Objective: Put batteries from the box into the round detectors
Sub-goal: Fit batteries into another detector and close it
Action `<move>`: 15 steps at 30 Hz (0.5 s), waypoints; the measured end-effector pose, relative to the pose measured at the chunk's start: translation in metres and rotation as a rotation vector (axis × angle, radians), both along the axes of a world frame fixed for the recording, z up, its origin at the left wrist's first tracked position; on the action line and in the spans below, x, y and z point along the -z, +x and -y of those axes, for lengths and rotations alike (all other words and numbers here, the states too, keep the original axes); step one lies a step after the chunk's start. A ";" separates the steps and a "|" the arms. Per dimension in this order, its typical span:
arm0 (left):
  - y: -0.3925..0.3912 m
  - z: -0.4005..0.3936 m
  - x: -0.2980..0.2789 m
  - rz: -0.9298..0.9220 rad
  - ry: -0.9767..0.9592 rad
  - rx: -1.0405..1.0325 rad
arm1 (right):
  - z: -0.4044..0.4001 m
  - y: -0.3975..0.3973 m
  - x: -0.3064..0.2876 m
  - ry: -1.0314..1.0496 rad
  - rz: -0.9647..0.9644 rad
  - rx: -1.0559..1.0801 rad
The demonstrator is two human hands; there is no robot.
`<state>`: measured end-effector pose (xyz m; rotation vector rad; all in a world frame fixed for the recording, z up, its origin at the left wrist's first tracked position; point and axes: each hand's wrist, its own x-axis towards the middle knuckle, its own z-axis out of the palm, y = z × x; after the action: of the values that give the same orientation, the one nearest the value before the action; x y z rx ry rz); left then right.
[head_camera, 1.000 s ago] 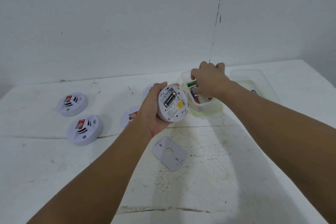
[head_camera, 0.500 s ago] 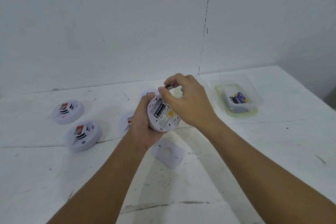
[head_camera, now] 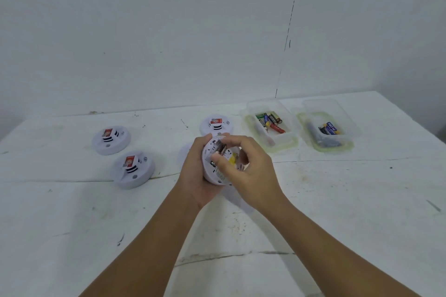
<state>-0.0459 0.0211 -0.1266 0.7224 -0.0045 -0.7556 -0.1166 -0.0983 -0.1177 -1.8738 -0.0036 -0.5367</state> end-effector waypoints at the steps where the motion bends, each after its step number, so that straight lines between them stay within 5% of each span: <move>1: -0.001 -0.001 -0.002 0.009 -0.002 0.003 | -0.004 -0.001 0.001 0.004 0.016 0.017; 15: -0.009 -0.015 -0.007 -0.040 -0.055 0.011 | -0.022 0.006 0.026 -0.311 0.106 0.016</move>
<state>-0.0550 0.0358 -0.1199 0.6551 0.0075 -0.7774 -0.1111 -0.0765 -0.1441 -2.1457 -0.1494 -0.6761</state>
